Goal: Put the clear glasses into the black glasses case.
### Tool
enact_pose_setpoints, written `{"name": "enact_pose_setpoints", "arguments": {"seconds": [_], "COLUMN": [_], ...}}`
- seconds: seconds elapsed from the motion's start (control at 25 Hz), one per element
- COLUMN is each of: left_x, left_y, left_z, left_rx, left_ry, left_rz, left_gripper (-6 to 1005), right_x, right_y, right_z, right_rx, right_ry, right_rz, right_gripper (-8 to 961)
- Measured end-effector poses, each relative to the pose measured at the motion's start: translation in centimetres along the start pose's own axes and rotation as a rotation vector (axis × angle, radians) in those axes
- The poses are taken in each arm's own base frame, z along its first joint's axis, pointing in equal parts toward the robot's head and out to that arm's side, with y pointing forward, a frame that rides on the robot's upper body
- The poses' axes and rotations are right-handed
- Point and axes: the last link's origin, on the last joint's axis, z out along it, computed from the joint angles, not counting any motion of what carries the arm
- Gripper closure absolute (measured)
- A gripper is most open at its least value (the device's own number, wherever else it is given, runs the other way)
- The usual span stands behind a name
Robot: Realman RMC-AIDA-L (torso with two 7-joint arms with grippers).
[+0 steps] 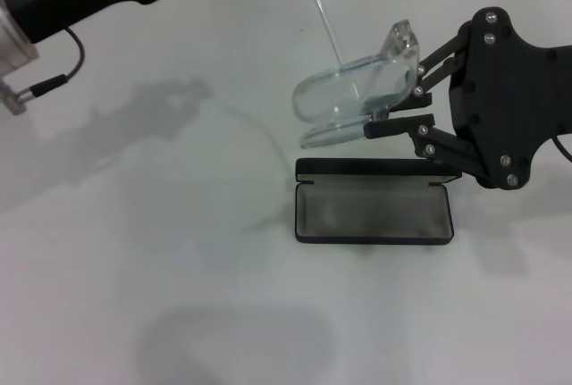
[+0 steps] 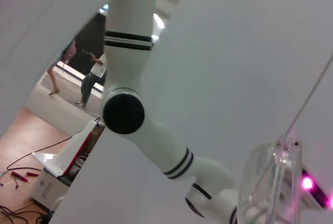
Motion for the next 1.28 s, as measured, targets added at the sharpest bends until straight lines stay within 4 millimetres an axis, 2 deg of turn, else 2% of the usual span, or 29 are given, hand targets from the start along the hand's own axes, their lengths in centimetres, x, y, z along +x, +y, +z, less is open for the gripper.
{"name": "enact_pose_setpoints", "arguments": {"seconds": [0.16,0.4,1.28], "left_x": [-0.4,-0.8,0.5], "left_y": [0.2,2.4,5.9], "left_z": [1.5,3.9,3.5], "left_rx": [-0.036,-0.179,-0.447], "left_ry": [-0.069,-0.133,-0.063], "left_rz": [-0.043,-0.078,-0.014], "left_gripper": [816,816,815], "right_x": [-0.1,0.4,2.2], "right_y": [-0.1,-0.7,-1.5], "right_z": [0.5,1.0,0.9], "right_rx": [-0.018,-0.010,0.056], "right_ry": [-0.009,-0.010,0.029], "right_rz": [-0.020,-0.016,0.034], "right_gripper": [903,902,900]}}
